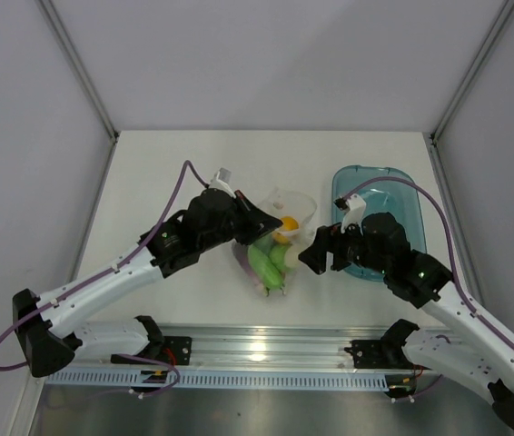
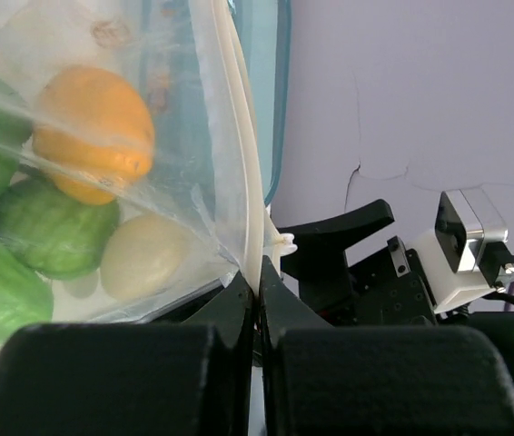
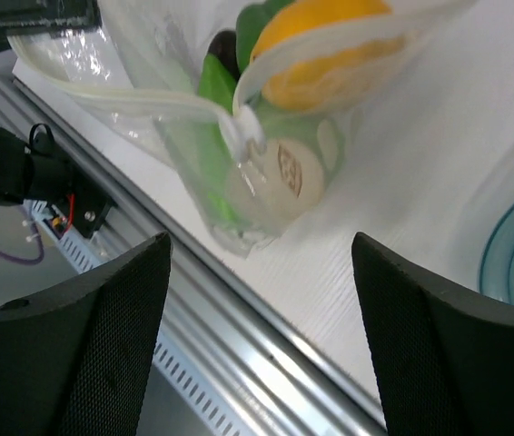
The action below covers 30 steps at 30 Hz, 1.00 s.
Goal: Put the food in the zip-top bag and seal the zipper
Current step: Adjust the zipper food storage bag at the center of the board.
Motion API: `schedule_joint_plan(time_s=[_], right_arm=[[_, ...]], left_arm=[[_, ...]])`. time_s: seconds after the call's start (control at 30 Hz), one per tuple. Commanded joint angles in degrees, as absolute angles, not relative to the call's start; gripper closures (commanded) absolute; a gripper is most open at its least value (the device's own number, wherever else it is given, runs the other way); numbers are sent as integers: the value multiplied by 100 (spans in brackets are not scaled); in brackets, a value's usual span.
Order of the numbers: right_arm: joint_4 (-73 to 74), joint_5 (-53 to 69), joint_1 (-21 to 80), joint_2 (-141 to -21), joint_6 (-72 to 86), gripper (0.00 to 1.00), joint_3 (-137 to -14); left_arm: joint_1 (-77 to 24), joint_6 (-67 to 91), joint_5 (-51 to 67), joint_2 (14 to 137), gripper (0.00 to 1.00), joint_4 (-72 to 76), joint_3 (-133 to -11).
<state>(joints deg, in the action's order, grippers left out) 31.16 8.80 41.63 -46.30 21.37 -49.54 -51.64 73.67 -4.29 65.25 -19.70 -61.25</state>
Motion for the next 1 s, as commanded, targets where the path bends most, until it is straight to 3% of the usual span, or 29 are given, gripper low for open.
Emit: schedule_joint_plan(time_s=[0.0, 0.3, 0.6, 0.67, 0.7, 0.73, 0.97], right_arm=[[1795, 642, 4184, -4517, 1776, 19, -4747], [248, 633, 4175, -4755, 1766, 27, -3929], [-720, 237, 4113, -4684, 1767, 43, -3463], [-773, 298, 4035, -4711, 1749, 65, -3472], [-773, 473, 3982, -4746, 1732, 87, -3524], [-730, 570, 3894, -4781, 1705, 97, -3568], [-405, 1485, 3753, -4878, 1477, 100, -3814]], left_arm=[[-5186, 7708, -361, 6425, 100, -1582, -6161], [-5186, 7787, -290, 6486, 99, -1529, -6135], [-5186, 7805, -176, 6522, 99, -1459, -6038], [-5186, 7761, -150, 6530, 99, -1450, -6038], [-5186, 7735, -141, 6548, 99, -1459, -6029], [-5177, 7726, -141, 6548, 100, -1468, -6029], [-4844, 7647, 184, 6679, 99, -1327, -5845]])
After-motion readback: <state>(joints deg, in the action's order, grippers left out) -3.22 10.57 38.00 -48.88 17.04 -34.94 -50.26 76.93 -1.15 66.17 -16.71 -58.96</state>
